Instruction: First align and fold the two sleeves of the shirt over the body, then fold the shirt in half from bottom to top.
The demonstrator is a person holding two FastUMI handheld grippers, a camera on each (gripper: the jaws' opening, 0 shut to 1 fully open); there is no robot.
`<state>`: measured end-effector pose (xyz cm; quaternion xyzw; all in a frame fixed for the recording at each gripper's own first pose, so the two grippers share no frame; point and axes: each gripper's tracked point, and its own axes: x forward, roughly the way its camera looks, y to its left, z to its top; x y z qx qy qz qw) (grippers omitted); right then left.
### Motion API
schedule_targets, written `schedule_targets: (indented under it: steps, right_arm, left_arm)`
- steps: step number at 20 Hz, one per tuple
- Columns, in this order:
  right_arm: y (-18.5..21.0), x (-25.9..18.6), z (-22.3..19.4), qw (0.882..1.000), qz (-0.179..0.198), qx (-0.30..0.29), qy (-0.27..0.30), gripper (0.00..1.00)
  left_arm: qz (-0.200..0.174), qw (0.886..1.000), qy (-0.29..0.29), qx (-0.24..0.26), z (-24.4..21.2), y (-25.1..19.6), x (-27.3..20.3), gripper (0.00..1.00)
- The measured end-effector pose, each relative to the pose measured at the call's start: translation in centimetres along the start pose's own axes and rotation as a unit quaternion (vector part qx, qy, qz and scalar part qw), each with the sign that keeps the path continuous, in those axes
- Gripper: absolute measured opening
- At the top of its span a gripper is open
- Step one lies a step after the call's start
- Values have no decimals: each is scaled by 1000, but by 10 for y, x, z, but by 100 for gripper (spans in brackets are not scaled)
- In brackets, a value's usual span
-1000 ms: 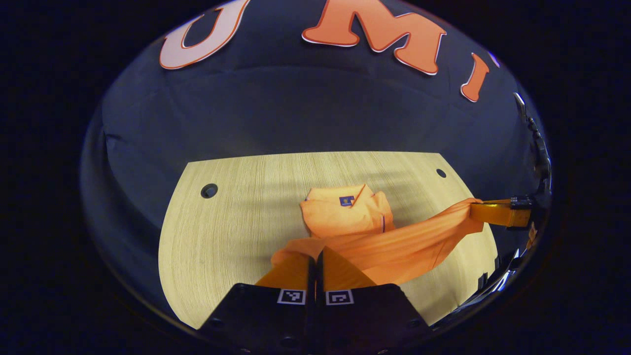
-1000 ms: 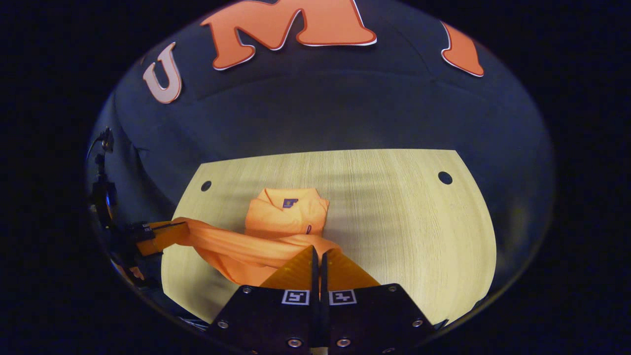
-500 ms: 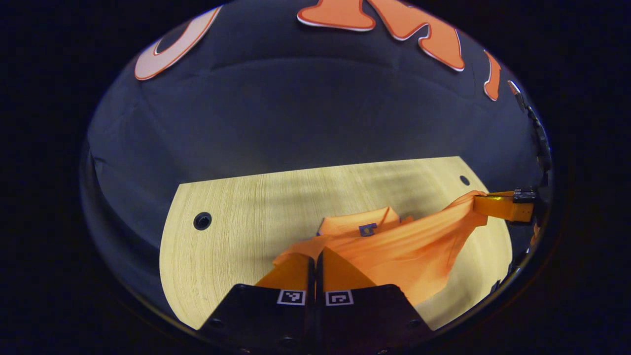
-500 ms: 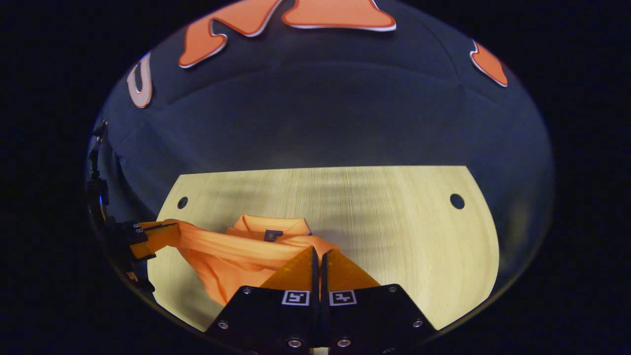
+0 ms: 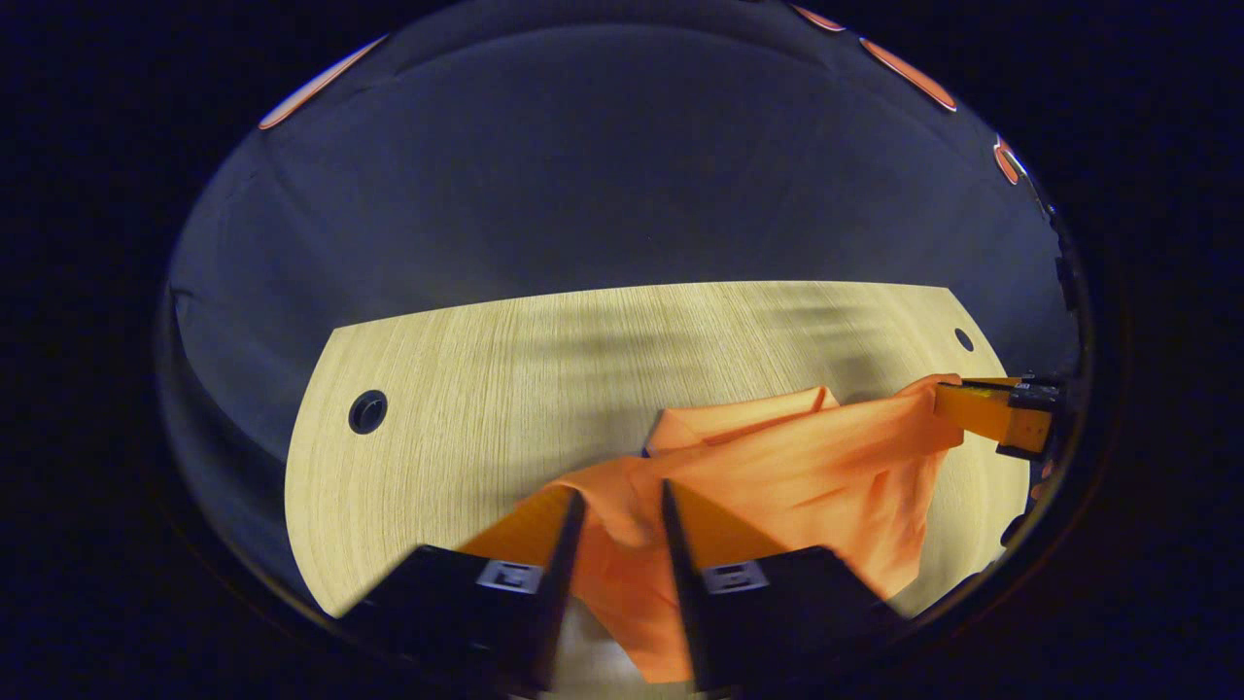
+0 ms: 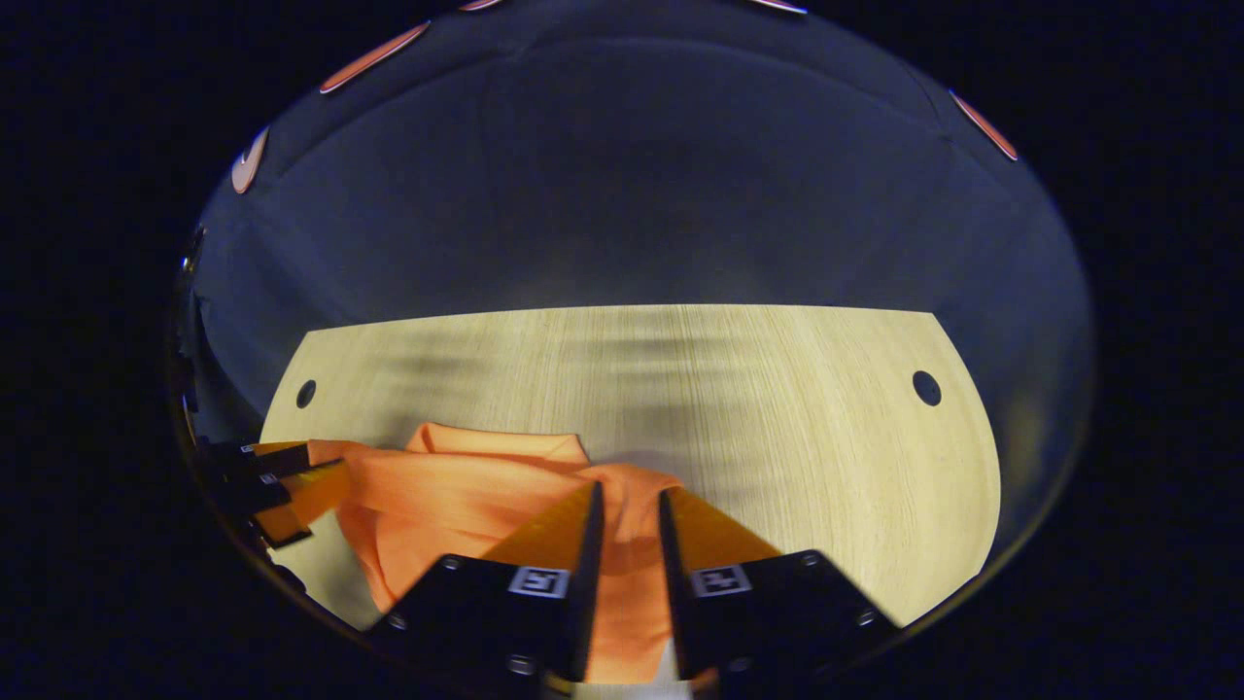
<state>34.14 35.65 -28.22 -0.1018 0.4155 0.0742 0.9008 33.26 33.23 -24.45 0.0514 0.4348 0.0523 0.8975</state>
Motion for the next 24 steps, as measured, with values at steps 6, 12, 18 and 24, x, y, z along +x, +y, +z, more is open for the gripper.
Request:
schedule_targets:
  steps: [6,12,18,24]
  right_arm:
    - [-2,-28,9,1000,-1,7,-27,100]
    - [1,-99,36,995,14,11,-94,100]
    - [-3,-185,60,984,19,22,-173,100]
    - [-6,-284,73,967,38,24,-251,100]
  left_arm:
    - [28,998,-48,-7,14,7,-13,97]
    - [35,993,-114,-5,24,4,-38,96]
    - [26,979,-202,7,34,-6,-72,96]
    - [28,957,-289,-9,23,1,-86,96]
